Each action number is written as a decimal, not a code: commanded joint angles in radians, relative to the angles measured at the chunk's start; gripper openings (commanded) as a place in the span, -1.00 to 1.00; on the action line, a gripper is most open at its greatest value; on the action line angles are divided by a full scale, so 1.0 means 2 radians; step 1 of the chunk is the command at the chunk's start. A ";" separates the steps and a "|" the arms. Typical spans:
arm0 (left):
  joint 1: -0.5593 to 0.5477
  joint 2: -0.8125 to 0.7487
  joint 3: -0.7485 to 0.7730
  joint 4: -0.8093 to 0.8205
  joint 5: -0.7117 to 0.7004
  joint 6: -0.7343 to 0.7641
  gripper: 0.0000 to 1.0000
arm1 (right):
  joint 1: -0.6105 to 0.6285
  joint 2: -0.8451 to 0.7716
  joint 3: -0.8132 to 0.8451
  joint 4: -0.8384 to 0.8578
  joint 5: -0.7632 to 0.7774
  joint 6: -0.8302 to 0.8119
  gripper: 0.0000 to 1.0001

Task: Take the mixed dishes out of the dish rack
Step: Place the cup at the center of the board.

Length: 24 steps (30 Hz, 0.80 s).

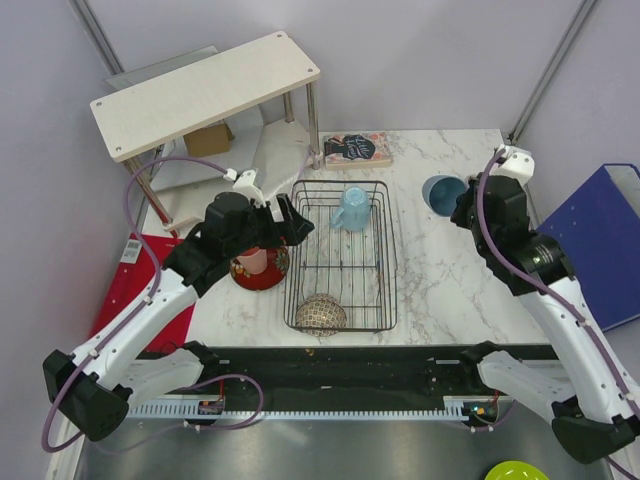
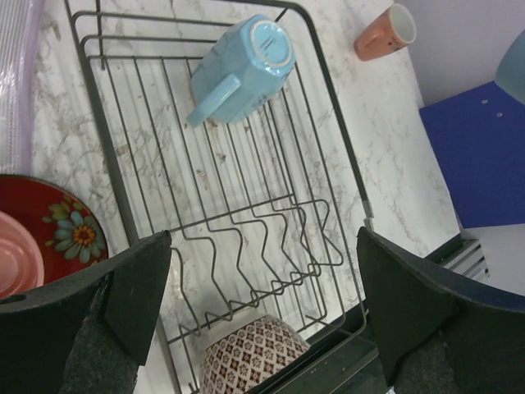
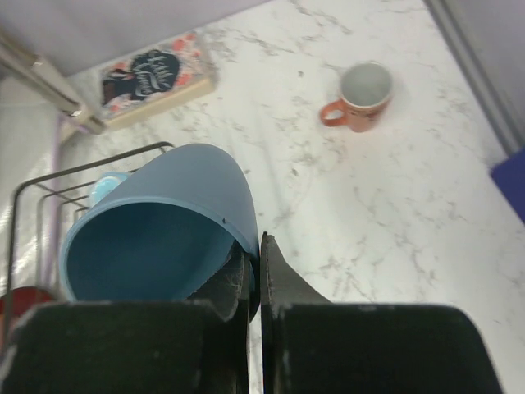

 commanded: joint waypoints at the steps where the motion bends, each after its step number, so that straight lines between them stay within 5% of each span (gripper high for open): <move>1: 0.000 -0.026 -0.010 -0.016 -0.021 0.016 0.99 | -0.004 0.028 0.047 -0.062 0.094 -0.008 -1.00; 8: 0.000 -0.041 -0.018 -0.017 -0.021 0.007 0.99 | -0.052 0.074 0.051 -0.069 0.099 -0.010 -1.00; 20: 0.000 -0.060 -0.030 -0.026 -0.009 -0.016 0.98 | -0.264 0.158 -0.013 -0.047 -0.123 0.103 -1.00; 24: 0.000 -0.049 -0.034 -0.034 0.005 -0.036 0.99 | -0.303 0.209 -0.022 -0.025 -0.132 0.127 -1.00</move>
